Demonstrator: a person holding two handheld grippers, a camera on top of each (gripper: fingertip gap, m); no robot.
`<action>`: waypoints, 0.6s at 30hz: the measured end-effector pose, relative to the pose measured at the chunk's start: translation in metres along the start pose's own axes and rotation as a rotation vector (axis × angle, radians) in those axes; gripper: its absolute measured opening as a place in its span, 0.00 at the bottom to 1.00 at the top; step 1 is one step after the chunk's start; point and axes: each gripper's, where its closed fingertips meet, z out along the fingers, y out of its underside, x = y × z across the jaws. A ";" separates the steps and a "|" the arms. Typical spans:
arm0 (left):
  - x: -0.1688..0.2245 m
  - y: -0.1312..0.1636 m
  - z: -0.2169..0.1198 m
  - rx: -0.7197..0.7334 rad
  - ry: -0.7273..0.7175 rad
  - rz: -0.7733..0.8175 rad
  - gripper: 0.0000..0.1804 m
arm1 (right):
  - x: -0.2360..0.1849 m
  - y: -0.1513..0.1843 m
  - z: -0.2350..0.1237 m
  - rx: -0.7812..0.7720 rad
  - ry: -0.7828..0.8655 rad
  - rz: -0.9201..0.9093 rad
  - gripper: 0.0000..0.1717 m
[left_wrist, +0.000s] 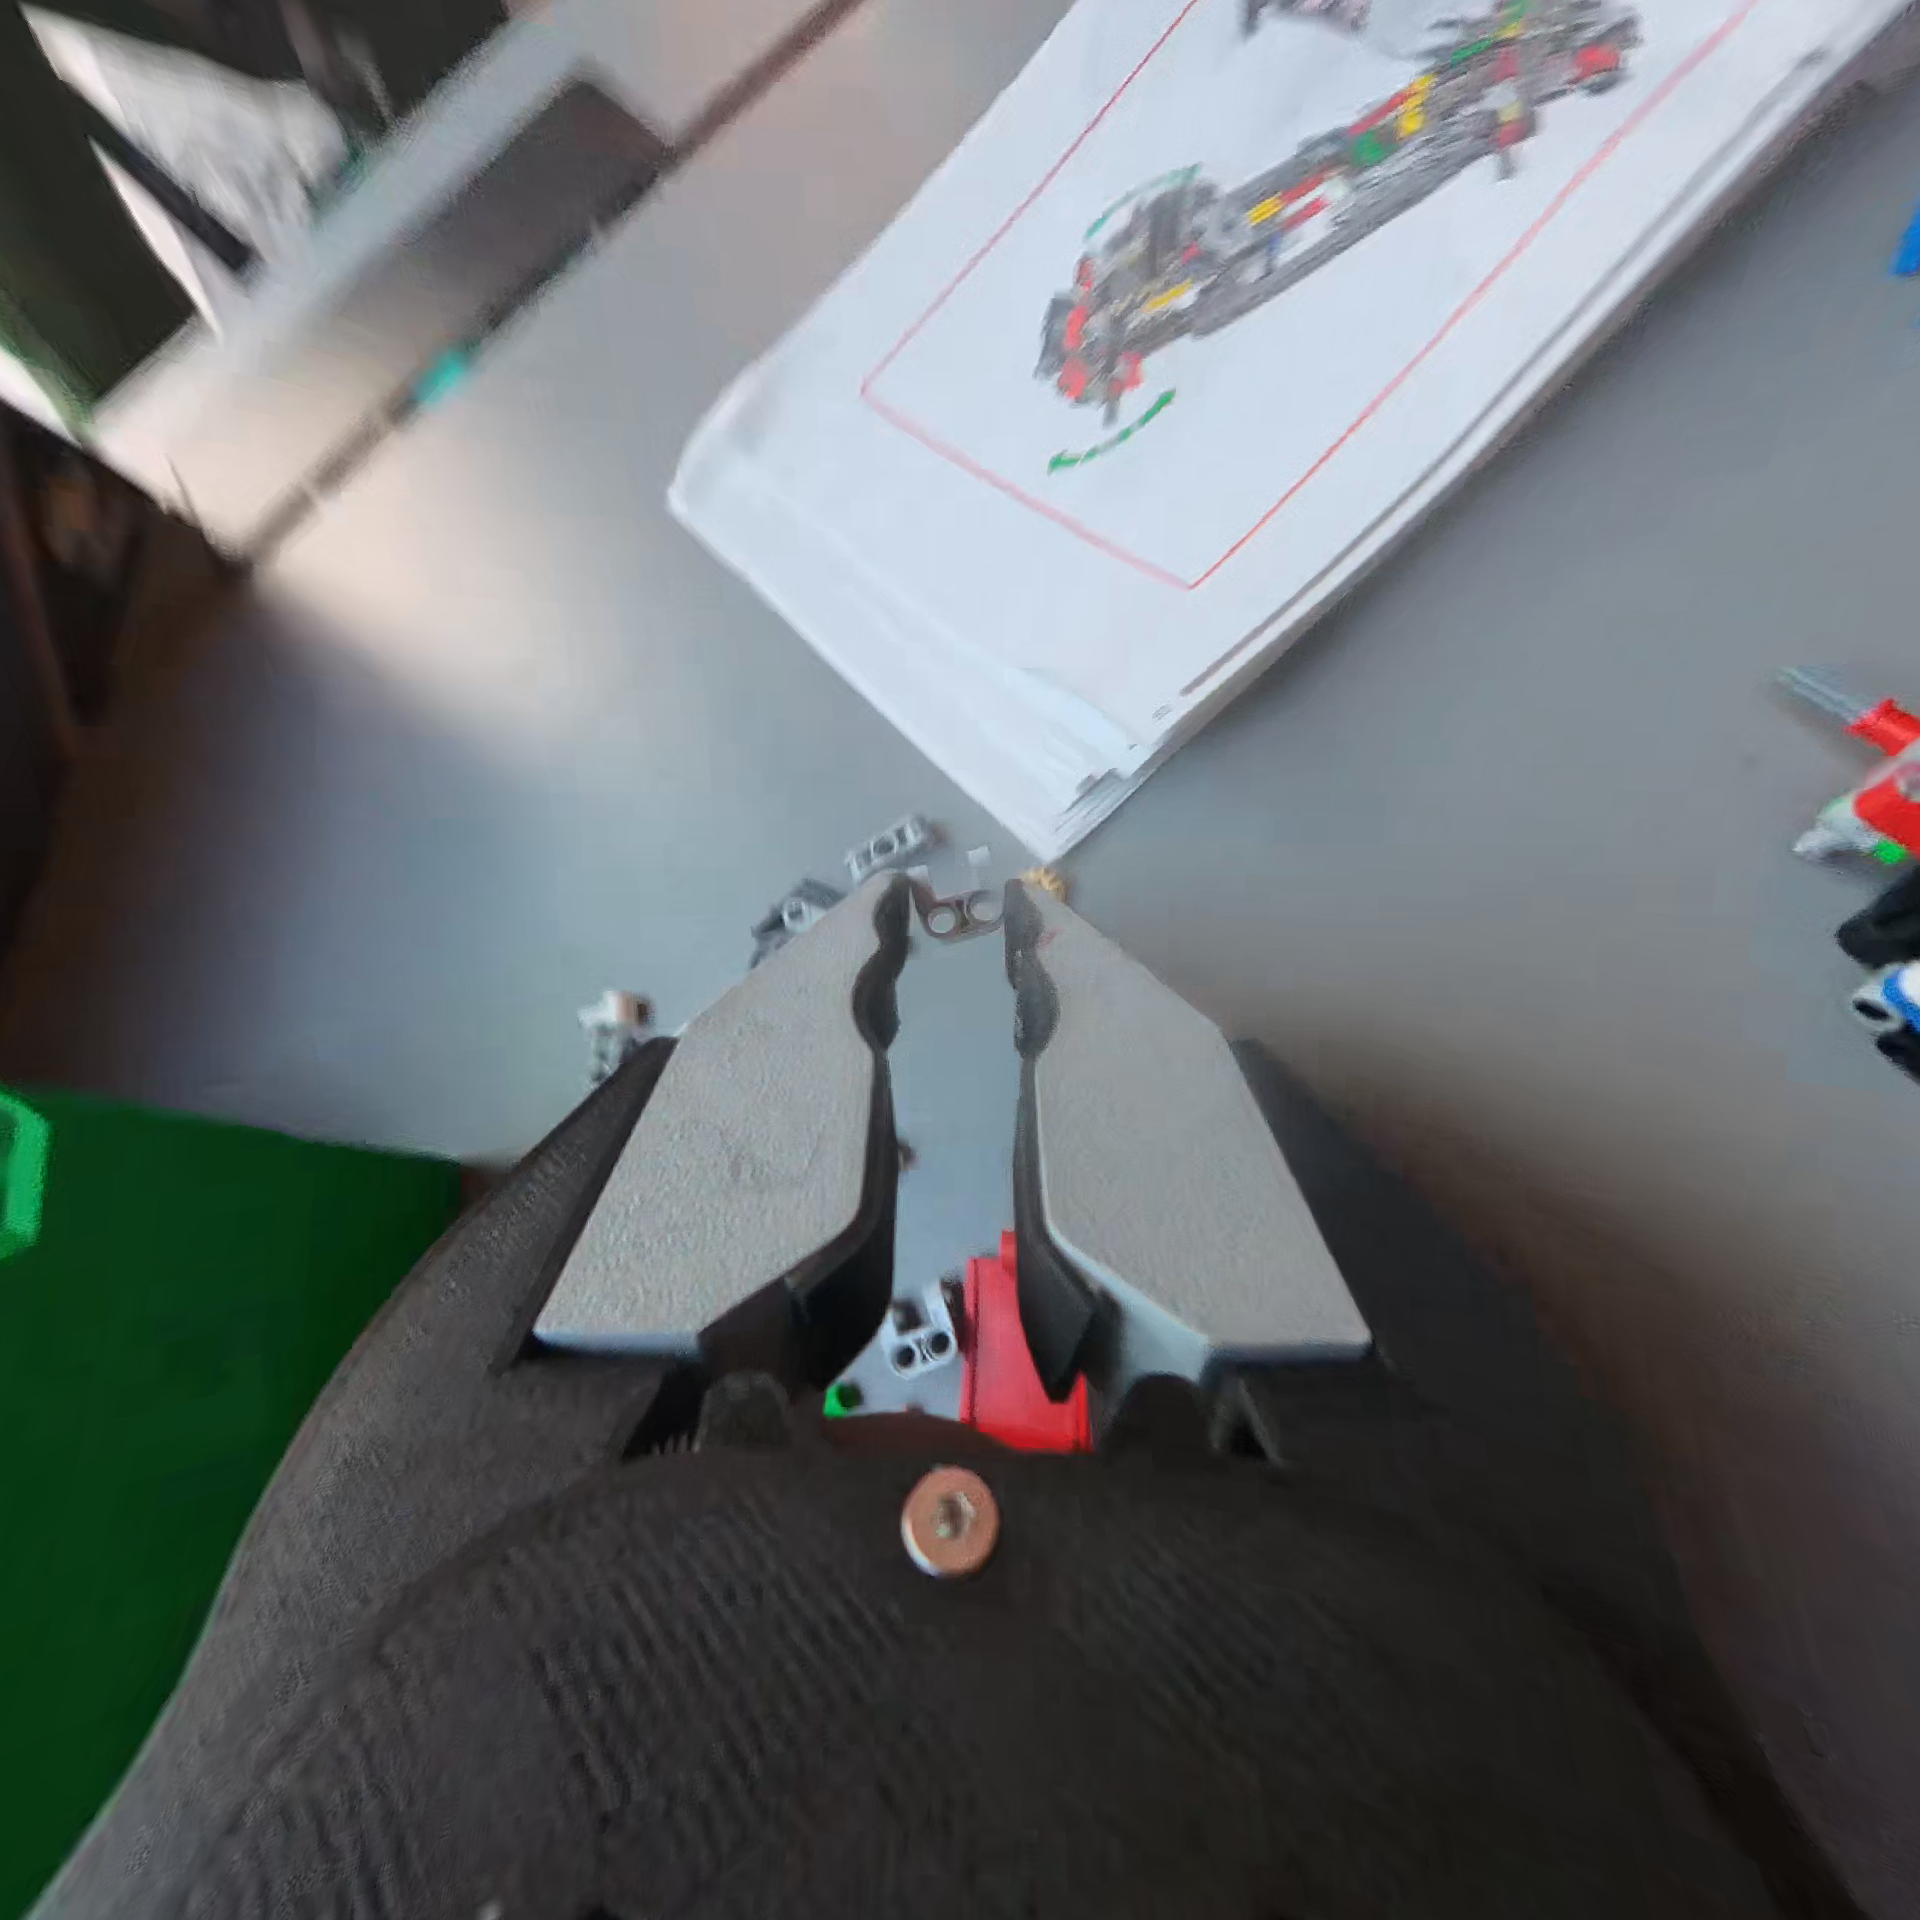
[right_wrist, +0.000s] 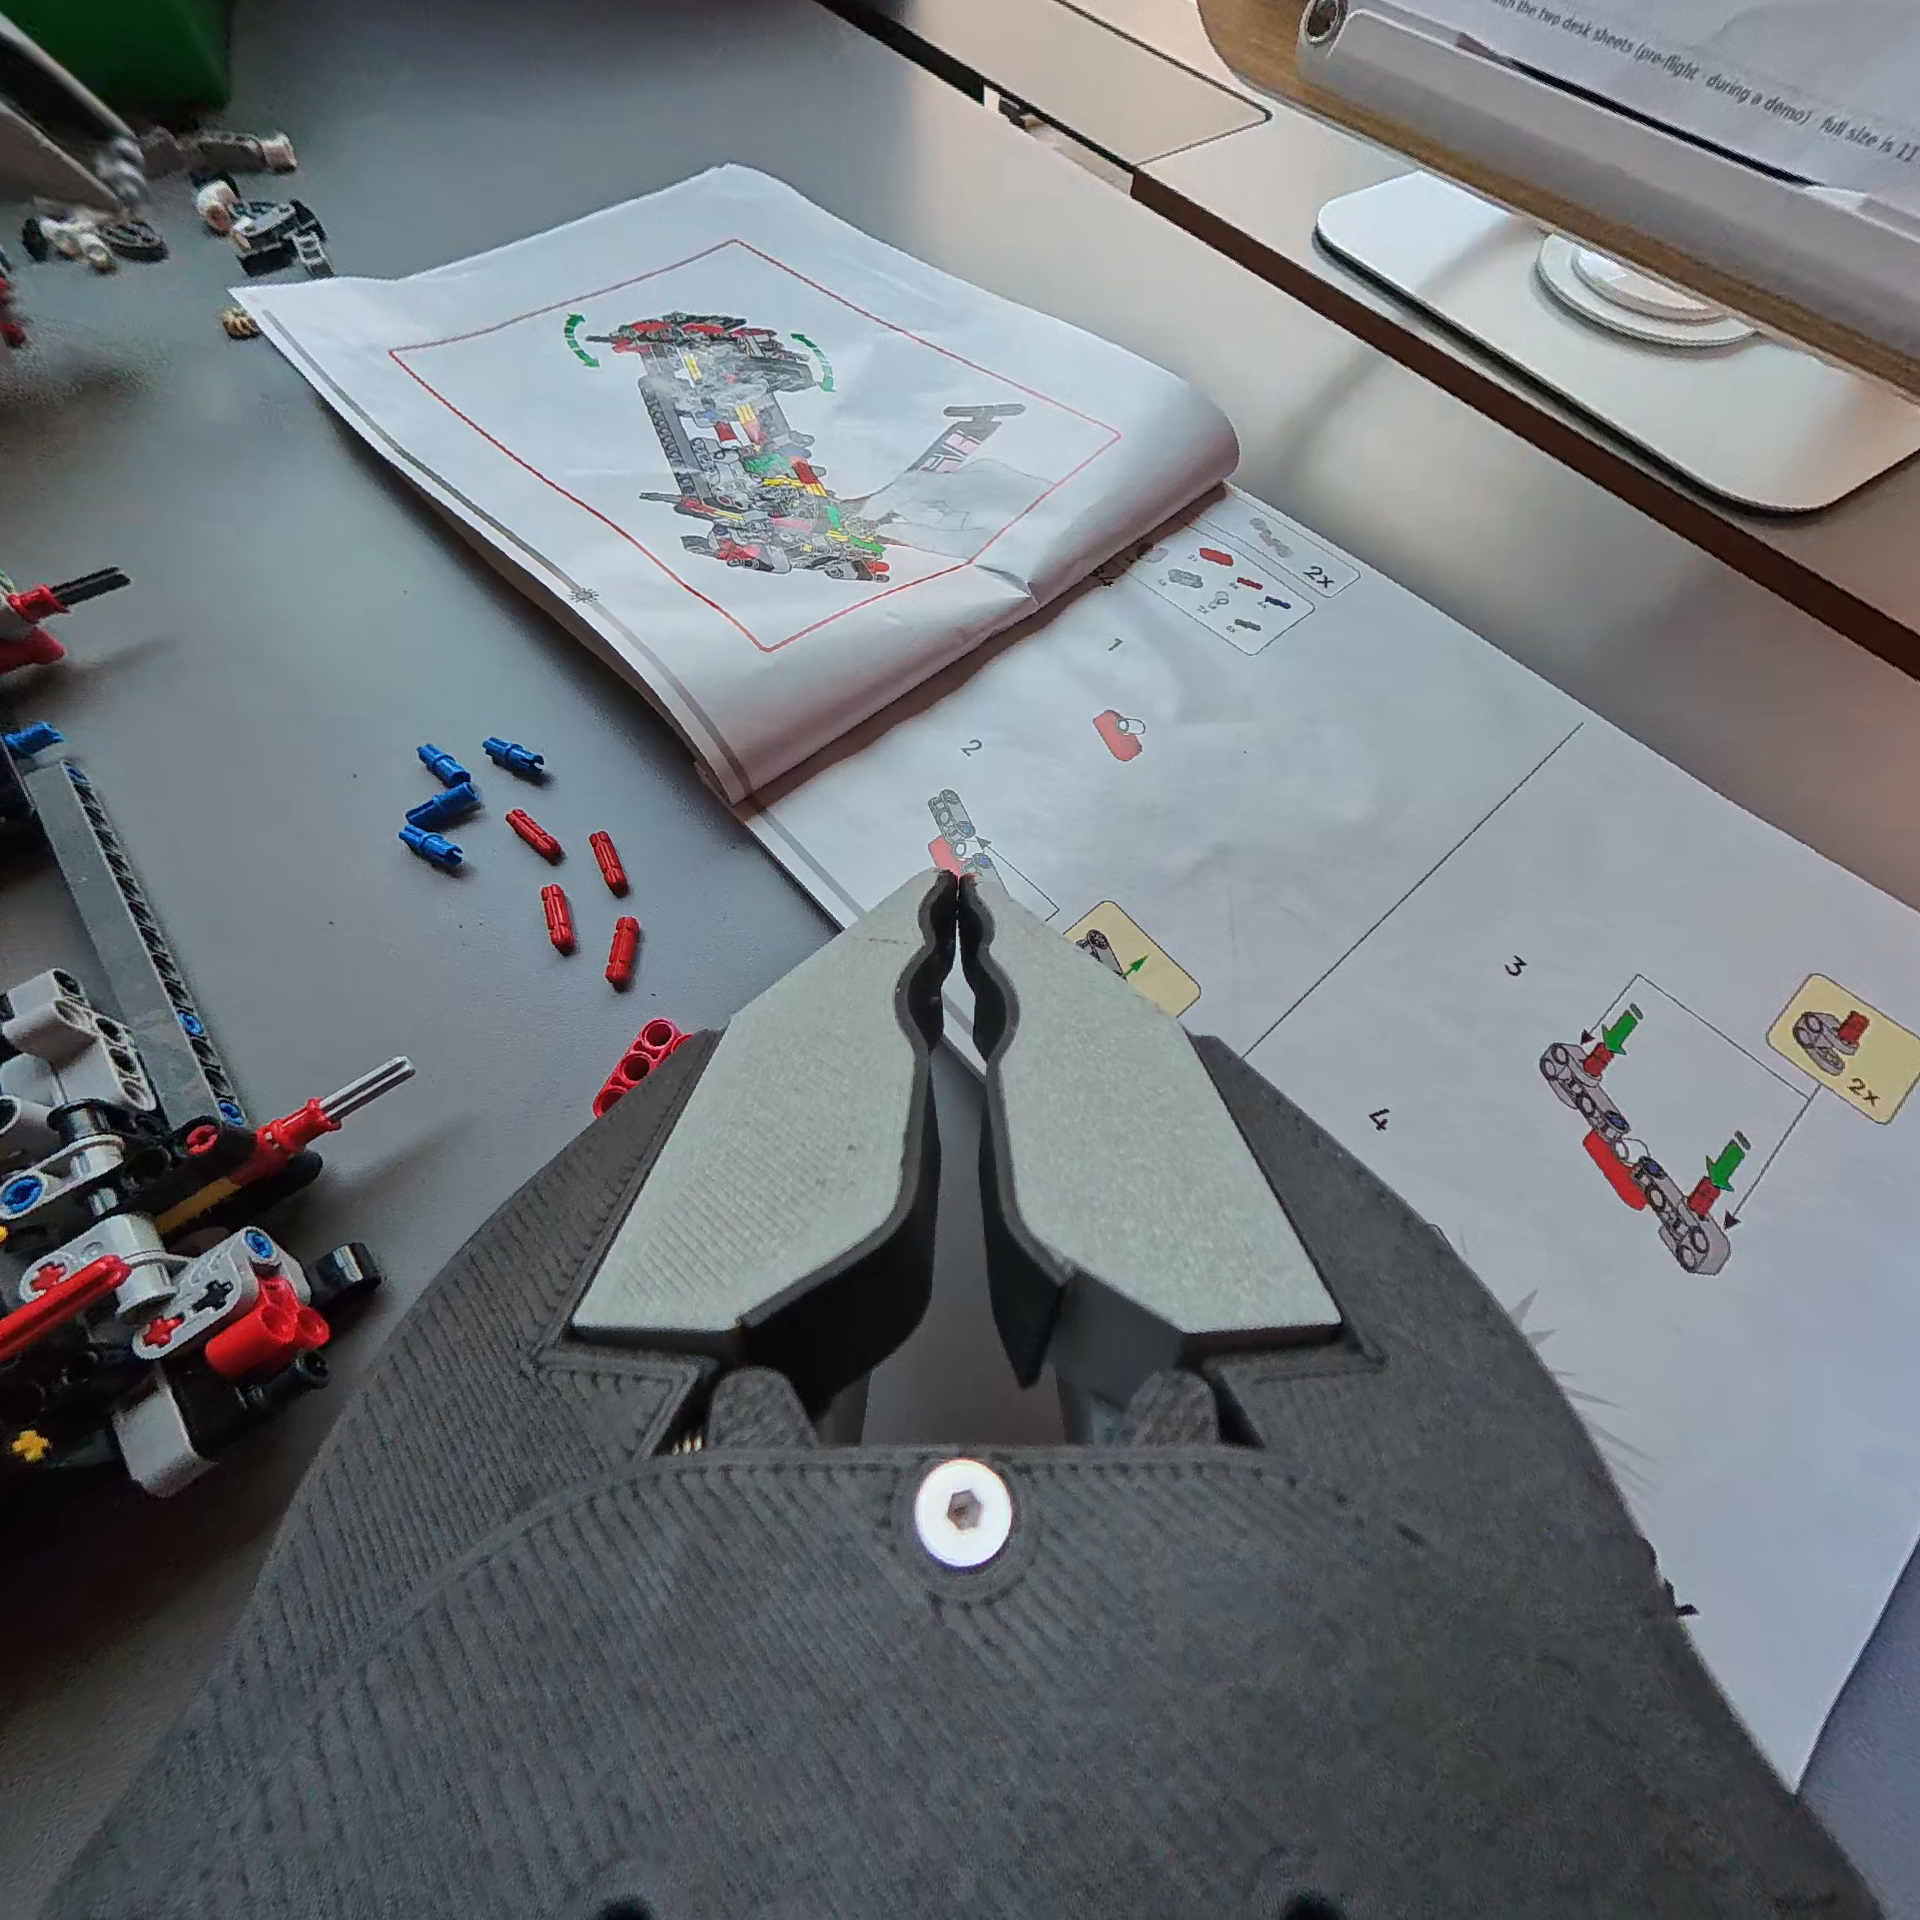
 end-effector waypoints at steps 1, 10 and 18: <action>0.005 -0.010 -0.004 0.052 -0.021 0.105 0.08 | 0.000 0.000 0.000 0.000 0.000 0.000 0.00; 0.084 -0.078 -0.020 0.369 -0.046 0.511 0.08 | -0.019 -0.017 -0.006 0.096 -0.107 0.010 0.00; 0.164 -0.139 -0.040 0.499 -0.123 0.700 0.08 | -0.113 -0.089 -0.063 0.405 -0.570 0.093 0.00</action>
